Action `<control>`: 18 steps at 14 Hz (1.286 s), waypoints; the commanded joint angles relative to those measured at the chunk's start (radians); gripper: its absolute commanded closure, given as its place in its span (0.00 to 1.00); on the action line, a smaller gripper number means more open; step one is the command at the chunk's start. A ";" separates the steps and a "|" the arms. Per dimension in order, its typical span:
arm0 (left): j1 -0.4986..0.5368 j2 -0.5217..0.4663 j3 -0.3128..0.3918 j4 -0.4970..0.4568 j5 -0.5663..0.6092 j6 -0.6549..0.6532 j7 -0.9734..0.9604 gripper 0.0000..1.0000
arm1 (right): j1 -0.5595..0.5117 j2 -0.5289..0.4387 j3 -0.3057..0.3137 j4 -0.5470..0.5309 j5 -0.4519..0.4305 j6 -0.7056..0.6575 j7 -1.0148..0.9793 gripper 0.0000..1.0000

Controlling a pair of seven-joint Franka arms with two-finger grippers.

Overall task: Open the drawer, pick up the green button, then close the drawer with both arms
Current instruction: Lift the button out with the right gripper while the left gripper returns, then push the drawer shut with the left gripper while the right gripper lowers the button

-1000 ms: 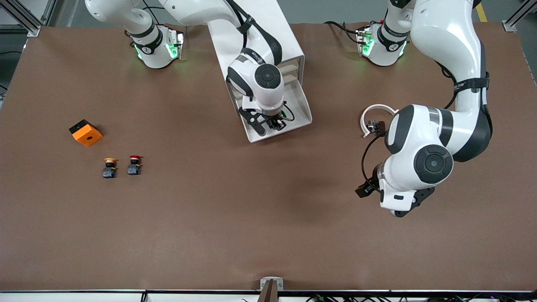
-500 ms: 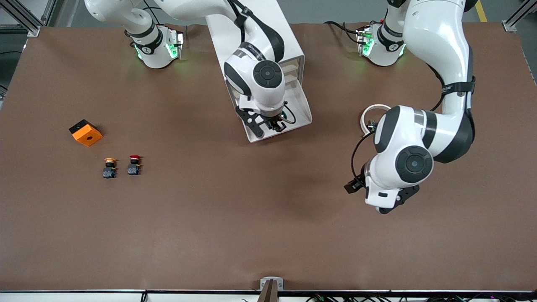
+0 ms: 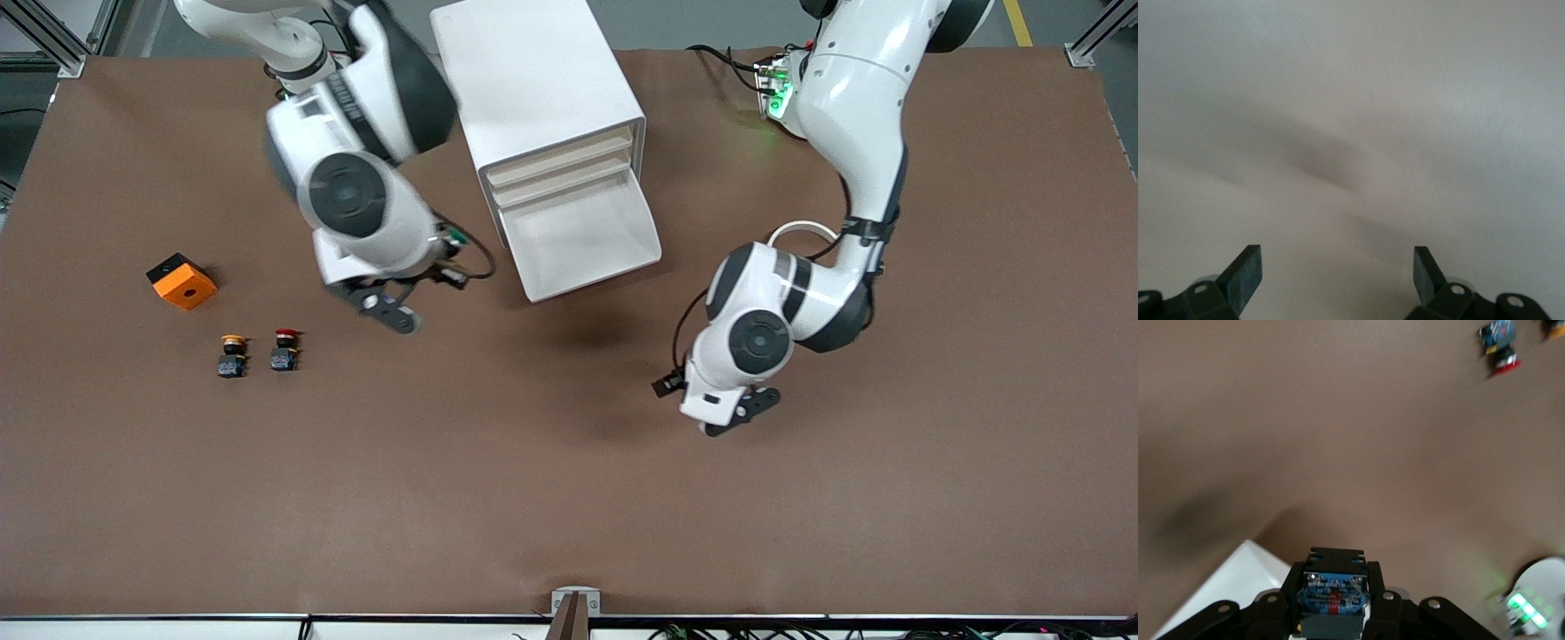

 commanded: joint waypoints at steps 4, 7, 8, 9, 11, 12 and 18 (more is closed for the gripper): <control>-0.102 -0.041 -0.066 -0.154 -0.003 0.040 0.011 0.00 | -0.159 -0.127 0.020 -0.411 -0.096 0.351 -0.416 0.69; -0.111 -0.041 -0.132 -0.183 -0.003 0.042 0.005 0.00 | -0.233 -0.105 0.020 -0.558 -0.097 0.652 -0.608 0.69; -0.115 -0.041 -0.150 -0.185 -0.003 0.040 -0.006 0.00 | -0.251 -0.071 0.020 -0.580 -0.099 0.724 -0.654 0.69; -0.118 -0.043 -0.175 -0.194 -0.003 0.040 -0.019 0.00 | -0.265 -0.036 0.020 -0.582 -0.100 0.766 -0.693 0.69; -0.119 -0.049 -0.213 -0.209 -0.003 0.042 -0.047 0.00 | -0.301 0.029 0.019 -0.580 -0.111 0.835 -0.769 0.69; -0.119 -0.050 -0.227 -0.215 -0.003 0.040 -0.061 0.00 | -0.327 0.062 0.020 -0.575 -0.125 0.866 -0.792 0.69; -0.118 -0.079 -0.322 -0.283 -0.004 0.040 -0.096 0.00 | -0.370 0.133 0.020 -0.575 -0.148 0.923 -0.857 0.69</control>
